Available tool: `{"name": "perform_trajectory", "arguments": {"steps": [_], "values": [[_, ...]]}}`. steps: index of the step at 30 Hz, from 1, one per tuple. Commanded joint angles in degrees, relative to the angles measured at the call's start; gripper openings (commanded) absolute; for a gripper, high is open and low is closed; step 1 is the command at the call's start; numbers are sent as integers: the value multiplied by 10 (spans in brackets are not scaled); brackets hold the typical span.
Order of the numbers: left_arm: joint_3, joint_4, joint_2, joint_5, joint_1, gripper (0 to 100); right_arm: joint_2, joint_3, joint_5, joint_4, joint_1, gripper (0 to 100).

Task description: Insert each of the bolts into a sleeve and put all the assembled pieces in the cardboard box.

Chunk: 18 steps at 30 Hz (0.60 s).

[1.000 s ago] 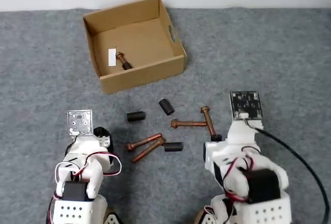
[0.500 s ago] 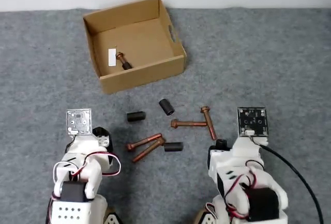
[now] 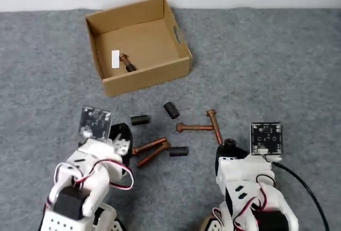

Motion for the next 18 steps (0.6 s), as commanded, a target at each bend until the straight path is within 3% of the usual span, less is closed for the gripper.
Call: {"name": "perform_trajectory", "arguments": {"steps": [1,10,13,18], "values": [[-87,3,120,18,4,6,-12,-1,13,-16,5,8],[-349,110,533,5,27,6,-12,0,13,-16,5,8],[-420,128,644,-47,25,6,-12,2,13,-16,5,8],[-531,131,787,-50,38,7,-12,3,13,-16,5,8]]}}
